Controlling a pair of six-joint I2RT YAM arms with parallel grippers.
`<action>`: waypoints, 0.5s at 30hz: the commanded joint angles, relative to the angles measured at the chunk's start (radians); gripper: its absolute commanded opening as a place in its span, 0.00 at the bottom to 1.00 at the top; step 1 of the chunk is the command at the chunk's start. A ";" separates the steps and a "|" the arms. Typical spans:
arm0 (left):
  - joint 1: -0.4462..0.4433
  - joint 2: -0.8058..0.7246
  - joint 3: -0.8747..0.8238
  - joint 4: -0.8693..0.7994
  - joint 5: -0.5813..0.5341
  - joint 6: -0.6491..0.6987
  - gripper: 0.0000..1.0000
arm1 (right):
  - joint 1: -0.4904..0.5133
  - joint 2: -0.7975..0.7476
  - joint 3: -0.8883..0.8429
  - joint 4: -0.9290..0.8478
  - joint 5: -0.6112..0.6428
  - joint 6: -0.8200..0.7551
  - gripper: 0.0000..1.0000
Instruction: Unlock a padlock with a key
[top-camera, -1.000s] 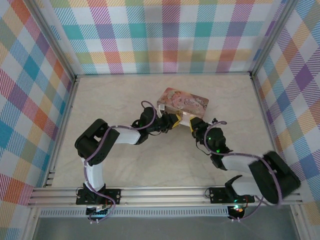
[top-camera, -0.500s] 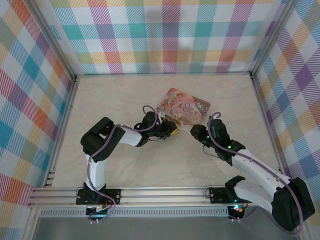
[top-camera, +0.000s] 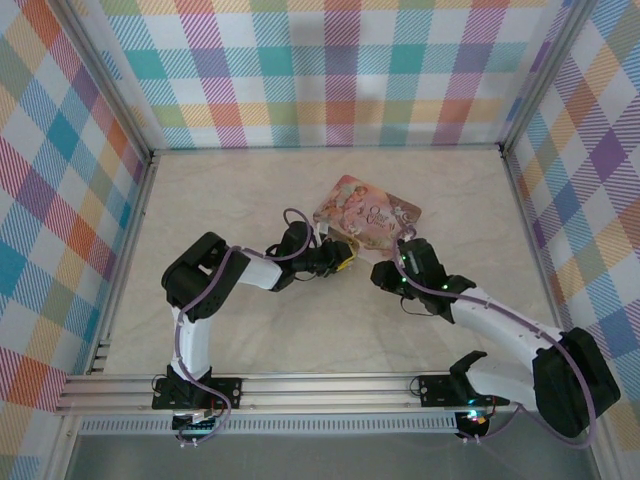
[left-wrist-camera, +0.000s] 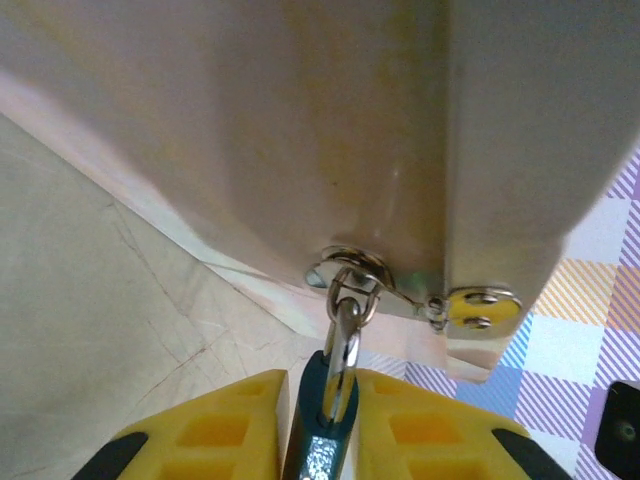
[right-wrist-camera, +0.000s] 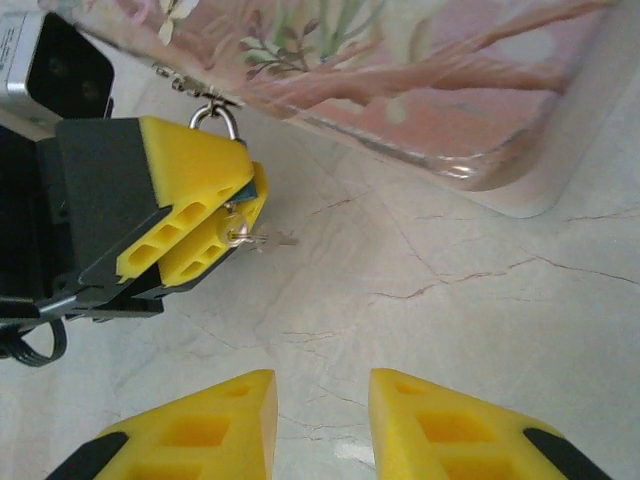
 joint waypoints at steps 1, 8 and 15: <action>0.013 0.034 0.022 0.001 0.031 0.018 0.21 | 0.021 0.031 0.051 0.015 0.009 -0.054 0.29; 0.033 0.035 0.029 0.011 0.039 0.022 0.24 | 0.054 0.109 0.084 0.050 0.014 -0.088 0.29; 0.044 0.044 0.035 0.022 0.054 0.015 0.19 | 0.104 0.189 0.142 0.066 0.075 -0.197 0.37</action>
